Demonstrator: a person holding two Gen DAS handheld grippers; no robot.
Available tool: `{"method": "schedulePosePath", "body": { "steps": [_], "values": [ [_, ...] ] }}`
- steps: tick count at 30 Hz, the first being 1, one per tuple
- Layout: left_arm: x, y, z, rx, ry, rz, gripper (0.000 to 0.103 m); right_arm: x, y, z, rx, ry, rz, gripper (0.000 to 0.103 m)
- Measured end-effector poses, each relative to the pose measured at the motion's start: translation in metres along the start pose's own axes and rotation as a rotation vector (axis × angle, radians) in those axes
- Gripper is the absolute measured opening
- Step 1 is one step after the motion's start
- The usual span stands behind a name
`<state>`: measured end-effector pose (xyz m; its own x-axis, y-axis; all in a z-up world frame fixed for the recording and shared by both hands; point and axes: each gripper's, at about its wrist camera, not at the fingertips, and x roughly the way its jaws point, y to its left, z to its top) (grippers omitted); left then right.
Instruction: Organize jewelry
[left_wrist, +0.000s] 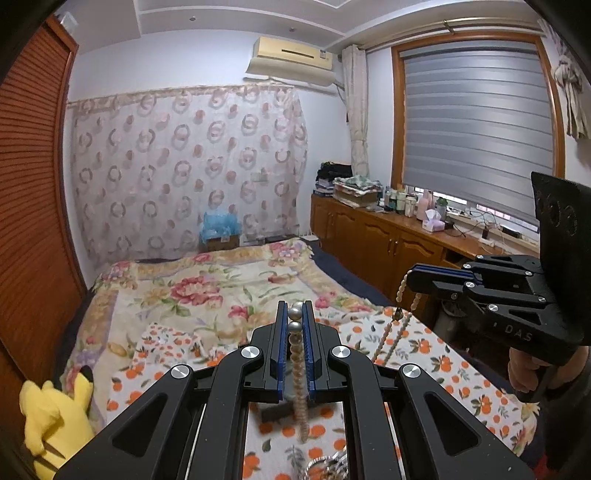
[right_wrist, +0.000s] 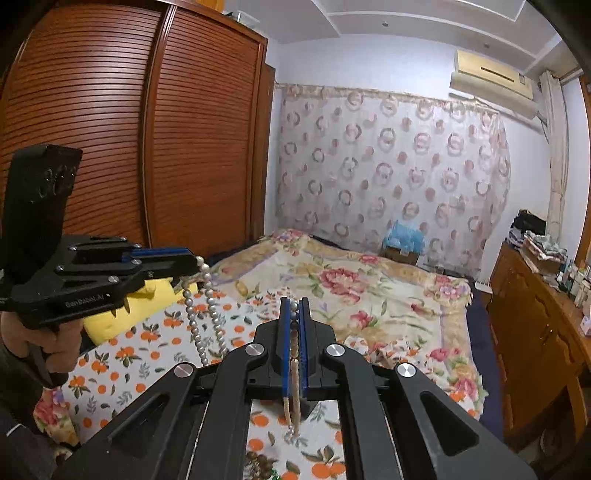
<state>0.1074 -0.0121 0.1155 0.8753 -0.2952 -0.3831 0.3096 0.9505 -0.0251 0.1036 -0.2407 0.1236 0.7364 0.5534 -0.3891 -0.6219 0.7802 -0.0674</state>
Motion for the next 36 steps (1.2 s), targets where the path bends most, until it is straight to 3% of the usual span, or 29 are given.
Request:
{"method": "schedulePosePath", "body": {
  "steps": [14,23,30,36],
  "values": [
    [0.055,0.023,0.026,-0.039,0.031,-0.009,0.007,0.042,-0.035,0.039,0.003,-0.002,0.051,0.005],
    [0.101,0.036,-0.019,-0.069,0.149,-0.02,0.007,0.085,-0.049,0.041,0.007,0.023,0.062,0.005],
    [0.137,0.043,-0.071,-0.116,0.268,-0.035,0.007,0.141,-0.052,0.009,0.041,0.11,0.077,0.005],
    [0.148,0.041,-0.087,-0.117,0.319,-0.037,0.007,0.17,-0.051,-0.016,0.055,0.173,0.101,0.005]
  ]
}}
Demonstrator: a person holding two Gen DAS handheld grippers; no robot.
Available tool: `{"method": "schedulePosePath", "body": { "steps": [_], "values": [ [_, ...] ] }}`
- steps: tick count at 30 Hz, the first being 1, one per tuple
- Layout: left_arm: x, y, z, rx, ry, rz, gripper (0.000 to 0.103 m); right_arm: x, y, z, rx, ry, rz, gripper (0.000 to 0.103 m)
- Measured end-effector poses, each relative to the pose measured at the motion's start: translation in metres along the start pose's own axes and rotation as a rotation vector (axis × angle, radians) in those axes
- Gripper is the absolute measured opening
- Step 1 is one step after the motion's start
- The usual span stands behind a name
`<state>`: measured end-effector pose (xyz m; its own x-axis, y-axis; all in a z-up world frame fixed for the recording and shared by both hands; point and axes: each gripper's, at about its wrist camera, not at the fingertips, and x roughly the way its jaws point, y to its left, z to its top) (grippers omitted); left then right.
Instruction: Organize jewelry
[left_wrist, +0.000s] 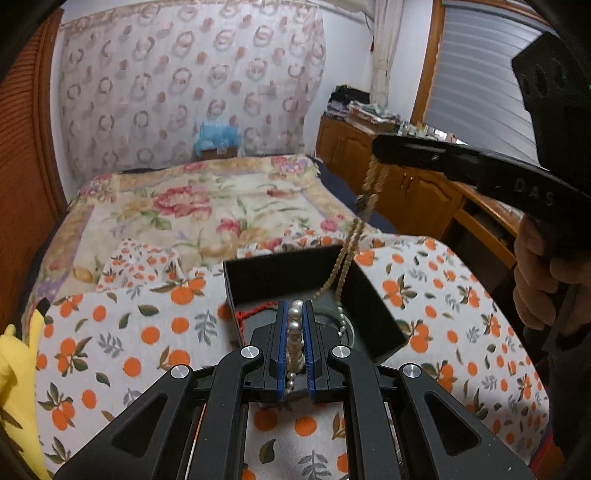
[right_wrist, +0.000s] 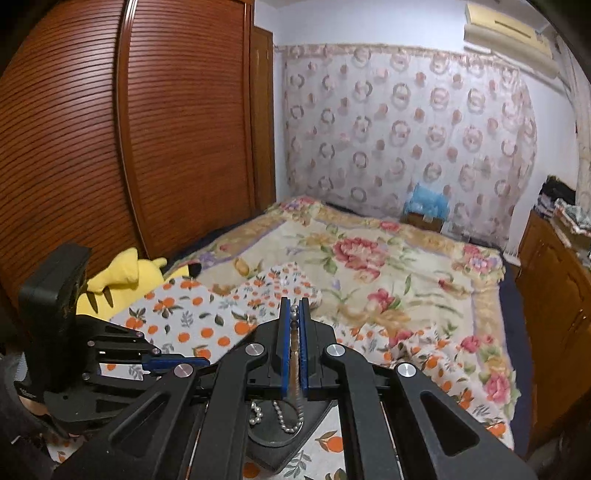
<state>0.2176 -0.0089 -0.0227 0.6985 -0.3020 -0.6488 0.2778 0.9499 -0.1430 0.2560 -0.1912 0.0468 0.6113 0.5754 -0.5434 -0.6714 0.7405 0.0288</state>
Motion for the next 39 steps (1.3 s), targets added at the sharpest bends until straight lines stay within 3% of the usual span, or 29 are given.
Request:
{"method": "schedulePosePath", "body": {
  "steps": [7,10,11,13,14,25,39],
  "values": [
    [-0.004,0.002,-0.013,-0.016,0.003,0.02,0.008,0.032,0.005,-0.028,0.01,0.086,0.016,0.006],
    [-0.01,0.005,-0.021,-0.029,0.006,0.025,0.017,0.038,0.006,-0.037,0.018,0.101,0.016,0.006],
    [-0.011,0.005,-0.023,-0.031,0.005,0.025,0.021,0.039,0.007,-0.041,0.019,0.108,0.012,0.008],
    [-0.017,0.006,-0.03,-0.032,0.002,0.032,0.022,0.038,0.008,-0.043,0.021,0.11,0.004,0.021],
    [-0.019,0.005,-0.033,-0.031,0.002,0.035,0.022,0.036,0.007,-0.045,0.024,0.104,-0.002,0.029],
    [-0.045,-0.008,-0.071,-0.038,0.001,0.016,0.029,-0.002,0.022,-0.068,0.049,0.071,-0.026,0.029],
    [-0.075,-0.02,-0.116,-0.041,0.003,0.003,0.033,-0.066,0.066,-0.155,0.103,0.091,-0.066,0.029]
  ]
}}
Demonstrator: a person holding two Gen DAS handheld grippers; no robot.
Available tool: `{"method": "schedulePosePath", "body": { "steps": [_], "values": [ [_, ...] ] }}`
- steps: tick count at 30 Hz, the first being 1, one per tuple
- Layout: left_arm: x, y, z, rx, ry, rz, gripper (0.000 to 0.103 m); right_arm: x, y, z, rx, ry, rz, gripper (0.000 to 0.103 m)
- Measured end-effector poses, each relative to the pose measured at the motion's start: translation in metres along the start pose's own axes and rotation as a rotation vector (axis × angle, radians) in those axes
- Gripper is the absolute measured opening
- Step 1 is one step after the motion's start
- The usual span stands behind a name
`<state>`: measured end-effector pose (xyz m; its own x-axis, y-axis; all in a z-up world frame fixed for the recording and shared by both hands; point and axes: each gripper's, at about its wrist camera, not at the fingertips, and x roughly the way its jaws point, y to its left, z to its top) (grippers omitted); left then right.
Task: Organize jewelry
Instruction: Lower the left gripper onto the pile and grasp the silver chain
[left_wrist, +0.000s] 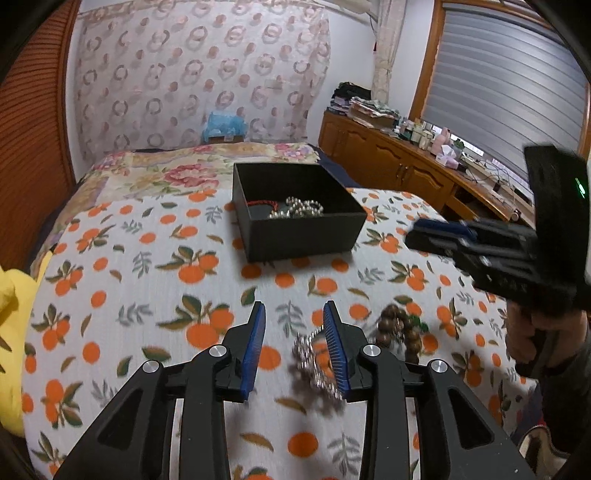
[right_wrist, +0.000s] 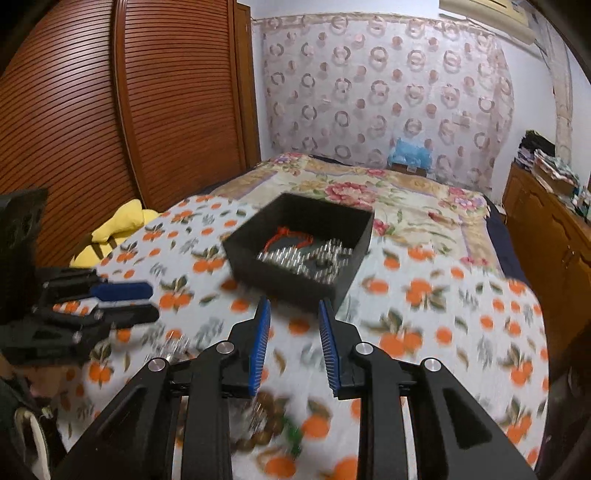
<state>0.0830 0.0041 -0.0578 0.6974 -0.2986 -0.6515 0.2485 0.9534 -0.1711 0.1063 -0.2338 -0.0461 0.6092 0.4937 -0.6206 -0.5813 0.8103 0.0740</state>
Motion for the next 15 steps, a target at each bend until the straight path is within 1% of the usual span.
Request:
{"method": "schedulePosePath", "body": {
  "steps": [1,6,7,8,9,15],
  "values": [
    [-0.001,-0.001,-0.003,0.0,0.004,0.003,0.037,-0.003,0.002,-0.008,0.011,0.004,0.0,0.029],
    [0.001,-0.002,-0.015,-0.007,0.03,0.002,0.039,-0.009,0.008,-0.043,0.056,0.035,0.003,0.029],
    [0.003,-0.002,-0.017,-0.011,0.04,0.006,0.04,-0.009,0.009,-0.047,0.059,0.043,0.0,0.029],
    [0.005,-0.001,-0.019,-0.016,0.046,0.007,0.043,-0.01,0.011,-0.052,0.061,0.049,-0.003,0.03],
    [0.006,-0.001,-0.021,-0.02,0.051,0.006,0.045,-0.011,0.012,-0.058,0.063,0.055,-0.006,0.033],
    [0.014,-0.001,-0.023,-0.056,0.083,-0.006,0.045,-0.016,0.017,-0.076,0.078,0.083,-0.006,0.036]
  ]
}}
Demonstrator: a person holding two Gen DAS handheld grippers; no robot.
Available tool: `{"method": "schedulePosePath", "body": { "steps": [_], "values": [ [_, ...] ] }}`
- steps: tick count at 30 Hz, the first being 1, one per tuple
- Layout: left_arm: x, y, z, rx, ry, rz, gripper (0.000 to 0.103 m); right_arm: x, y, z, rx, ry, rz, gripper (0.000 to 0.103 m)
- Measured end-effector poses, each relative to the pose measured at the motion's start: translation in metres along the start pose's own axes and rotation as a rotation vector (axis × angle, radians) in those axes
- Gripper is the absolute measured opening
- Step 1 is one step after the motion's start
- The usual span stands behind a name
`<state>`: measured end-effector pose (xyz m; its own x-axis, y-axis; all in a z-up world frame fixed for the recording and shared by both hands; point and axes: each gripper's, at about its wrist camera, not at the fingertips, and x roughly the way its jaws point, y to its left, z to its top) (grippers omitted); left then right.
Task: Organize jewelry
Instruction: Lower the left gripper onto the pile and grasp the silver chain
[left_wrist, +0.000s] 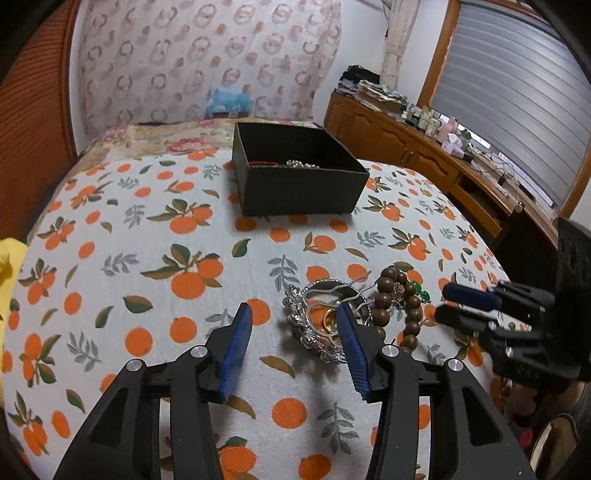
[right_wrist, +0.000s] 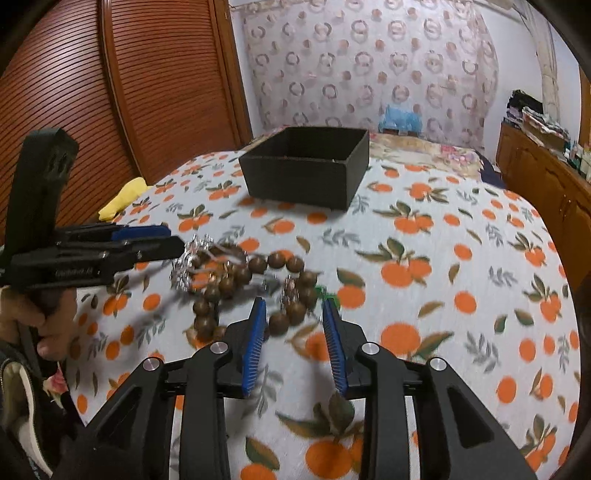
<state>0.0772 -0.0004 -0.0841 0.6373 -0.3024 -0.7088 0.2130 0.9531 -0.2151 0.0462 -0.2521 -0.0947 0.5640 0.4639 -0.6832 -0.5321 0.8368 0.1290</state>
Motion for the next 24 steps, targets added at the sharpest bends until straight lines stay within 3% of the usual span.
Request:
{"method": "schedulePosePath", "body": {
  "steps": [3,14,20,24],
  "values": [
    [0.005,-0.001,0.001,-0.015,0.013,-0.012,0.045,-0.003,0.001,-0.005,0.001,0.0,0.003,0.042],
    [0.021,-0.002,-0.001,-0.062,0.048,-0.034,0.045,0.0,0.001,-0.014,-0.001,0.008,0.002,0.042],
    [0.021,-0.004,-0.003,-0.06,0.04,-0.048,0.032,0.0,0.0,-0.015,0.005,0.009,0.014,0.042],
    [0.018,-0.005,-0.004,-0.059,0.028,-0.052,0.03,0.0,0.0,-0.015,0.005,0.009,0.013,0.042]
  ]
}}
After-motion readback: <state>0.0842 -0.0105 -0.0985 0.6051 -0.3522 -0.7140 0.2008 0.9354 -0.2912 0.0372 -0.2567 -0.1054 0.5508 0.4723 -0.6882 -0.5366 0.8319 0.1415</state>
